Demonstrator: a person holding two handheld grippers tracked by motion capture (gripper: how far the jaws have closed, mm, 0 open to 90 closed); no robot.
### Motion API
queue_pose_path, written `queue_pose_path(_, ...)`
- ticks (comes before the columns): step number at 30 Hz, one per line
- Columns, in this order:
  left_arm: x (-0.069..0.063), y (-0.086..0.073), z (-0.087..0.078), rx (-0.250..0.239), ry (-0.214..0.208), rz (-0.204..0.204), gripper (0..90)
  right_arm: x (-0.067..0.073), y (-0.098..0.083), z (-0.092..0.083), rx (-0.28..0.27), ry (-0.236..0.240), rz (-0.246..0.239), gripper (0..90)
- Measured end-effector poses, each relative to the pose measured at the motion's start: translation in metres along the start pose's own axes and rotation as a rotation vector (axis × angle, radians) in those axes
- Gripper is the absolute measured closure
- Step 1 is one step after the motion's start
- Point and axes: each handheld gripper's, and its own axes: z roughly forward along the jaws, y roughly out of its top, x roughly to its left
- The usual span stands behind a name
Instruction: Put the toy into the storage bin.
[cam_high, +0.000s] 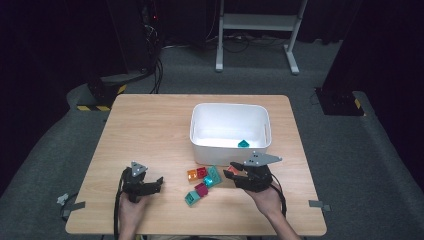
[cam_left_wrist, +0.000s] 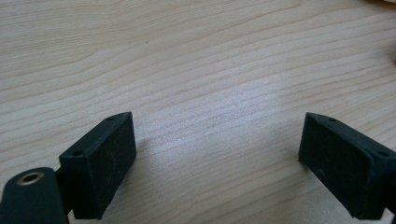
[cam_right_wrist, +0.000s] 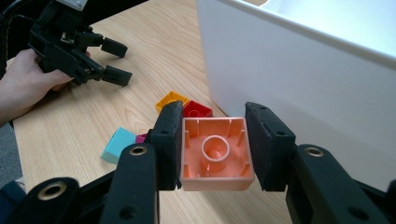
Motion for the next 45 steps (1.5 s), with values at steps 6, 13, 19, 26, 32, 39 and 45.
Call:
queue_pose_path(6, 0.0, 0.0, 0.0, 0.0, -0.003, -0.002, 11.6, -0.002, 0.004, -0.004, -0.017, -0.006, 0.006, 59.0)
queue_pose_path(13, 0.0, 0.0, 0.0, 0.0, -0.004, -0.002, 11.6, -0.003, 0.01, -0.007, -0.017, -0.008, 0.008, 59.0)
queue_pose_path(19, 0.0, 0.0, 0.0, 0.0, -0.004, -0.001, 11.6, -0.005, 0.019, -0.013, -0.033, 0.018, 0.029, 59.0)
queue_pose_path(26, 0.0, 0.0, 0.0, 0.001, -0.004, -0.001, 11.7, -0.007, 0.03, -0.015, -0.026, 0.009, 0.033, 59.0)
queue_pose_path(32, 0.0, 0.0, 0.0, 0.0, -0.005, 0.0, 11.7, -0.004, 0.04, -0.016, -0.015, 0.001, 0.02, 59.1)
queue_pose_path(39, 0.0, 0.0, 0.0, -0.001, -0.005, 0.001, 11.7, -0.004, 0.05, -0.019, -0.008, -0.003, 0.008, 59.1)
queue_pose_path(45, 0.0, 0.0, 0.0, -0.001, -0.006, 0.002, 12.0, -0.008, 0.061, -0.021, -0.026, 0.008, 0.011, 59.1)
